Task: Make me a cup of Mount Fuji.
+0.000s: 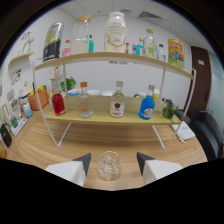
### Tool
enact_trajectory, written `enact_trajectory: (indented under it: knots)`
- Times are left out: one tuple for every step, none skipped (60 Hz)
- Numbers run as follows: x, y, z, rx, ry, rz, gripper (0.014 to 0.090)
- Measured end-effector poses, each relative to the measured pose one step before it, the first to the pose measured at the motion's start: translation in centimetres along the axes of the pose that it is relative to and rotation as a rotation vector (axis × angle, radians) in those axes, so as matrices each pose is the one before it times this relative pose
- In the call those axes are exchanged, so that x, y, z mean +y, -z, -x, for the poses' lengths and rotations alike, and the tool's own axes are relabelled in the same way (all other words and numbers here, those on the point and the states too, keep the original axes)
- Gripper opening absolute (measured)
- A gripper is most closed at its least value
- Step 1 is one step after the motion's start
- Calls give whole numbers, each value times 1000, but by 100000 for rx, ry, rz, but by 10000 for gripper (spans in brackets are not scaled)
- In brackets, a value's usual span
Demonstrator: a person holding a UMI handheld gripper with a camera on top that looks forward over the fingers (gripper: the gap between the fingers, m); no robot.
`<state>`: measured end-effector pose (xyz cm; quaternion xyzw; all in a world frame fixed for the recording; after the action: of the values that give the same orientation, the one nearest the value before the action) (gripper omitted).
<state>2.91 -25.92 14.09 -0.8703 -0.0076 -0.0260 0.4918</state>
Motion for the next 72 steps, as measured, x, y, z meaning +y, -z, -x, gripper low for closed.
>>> enact_trajectory:
  knots:
    - [-26,14,-5,108,-41,-115,854]
    - [-28,30,28,-24,-51,-142,857]
    - [-46,52,58,-135,-100,-154,857]
    - [-38,79,60,-172,-131,-103,854]
    - [1,86,48,-123,-82,-32,854]
    - [43,81,4,-28,-23,73,856]
    - [59,88,-4,105,-31,121,857]
    - [40,40,-19,232,87,70,857]
    - [80,116,29,142,68,186,855]
    - [117,100,-1,70,53,169,856]
    - [156,126,31,36,28,193,856]
    - [189,166,38,80,-42,214,856]
    - [184,168,30,117,-102,158,858]
    - [199,204,62,42,-168,177,855]
    - [177,195,105,-86,-200,134,855]
    - [210,227,123,-178,-276,135,854]
    - [185,200,163,-175,-269,52,855]
    - [160,189,127,-134,-276,-27,854]
    - [157,220,180,-171,-359,-100,855]
    - [153,195,205,-242,-399,-117,854]
    - [150,197,221,-311,-411,-108,853]
    - [141,111,288,-400,-526,-134,852]
    - [-5,195,250,-139,-464,-382,853]
    - [-42,131,277,-258,-541,-482,853]
    - [-53,78,297,-339,-541,-502,853]
    - [-121,82,297,-214,-518,-607,855]
    - [-187,63,315,-243,-547,-695,854]
    - [-248,9,369,-440,-564,-886,851]
    - [-337,-10,404,-514,-564,-1072,853]
    - [-419,-73,345,-501,-530,-1316,854]
    - [-474,-117,306,-387,-497,-1415,813]
    - [-491,-106,306,-313,-458,-1385,852]
    - [-513,-165,341,-351,-335,-1359,853]
    - [-545,-197,318,-377,-300,-1310,853]
    - [-534,-262,294,-433,-231,-1299,853]
    - [-541,-280,287,-430,-164,-1318,852]
    - [-594,-309,255,-338,-71,-1414,853]
    - [-591,-361,221,-242,-17,-1501,853]
    - [-618,-339,211,-223,-55,-1534,854]
    - [-606,-372,197,-327,-71,-1448,854]
    - [-503,-452,207,-490,-68,-1251,855]
    - [-486,-500,220,-521,51,-1114,853]
    - [-414,-508,189,-376,99,-971,854]
    - [-366,-555,112,-238,188,-737,852]
    - [-334,-572,76,-60,224,-584,851]
    - [-306,-588,69,-42,320,-569,849]
    - [-254,-582,104,-86,377,-496,842]
    - [-270,-563,67,-67,384,-541,836]
    - [-233,-617,58,-17,327,-600,829]
    - [-266,-592,64,53,317,-709,822]
    - [-226,-570,15,39,420,-732,813]
    - [-169,-564,45,56,513,-534,803]
    - [-90,-562,15,90,504,-268,792]
    - [-77,-513,22,62,541,-77,780]
    - [-25,-514,13,57,522,-7,771]
    - [-13,-547,5,126,465,89,761]
    - [33,-526,-16,157,384,236,752]
    - [-111,-400,100,301,308,579,740]
    - [34,-403,-17,166,211,380,726]
    - [48,-415,-5,204,145,310,710]
    - [59,-424,7,337,89,355,687]
    - [280,-478,-93,190,188,249,661]
    - [137,-334,-55,551,288,612,627]
    - [-3,-621,-65,648,454,711,592]
    - [99,-191,-131,704,250,468,559]
    - [108,-57,-9,487,-12,-19,533]
    - [22,-142,-31,264,66,36,513]
    - [-1,-187,33,191,-29,-54,494]
    - [12,-147,9,152,-35,44,476]
    - [18,-110,2,119,-55,141,452]
    - [-6,-100,10,125,-110,76,426]
    - [-33,-79,-8,107,-62,-26,394]
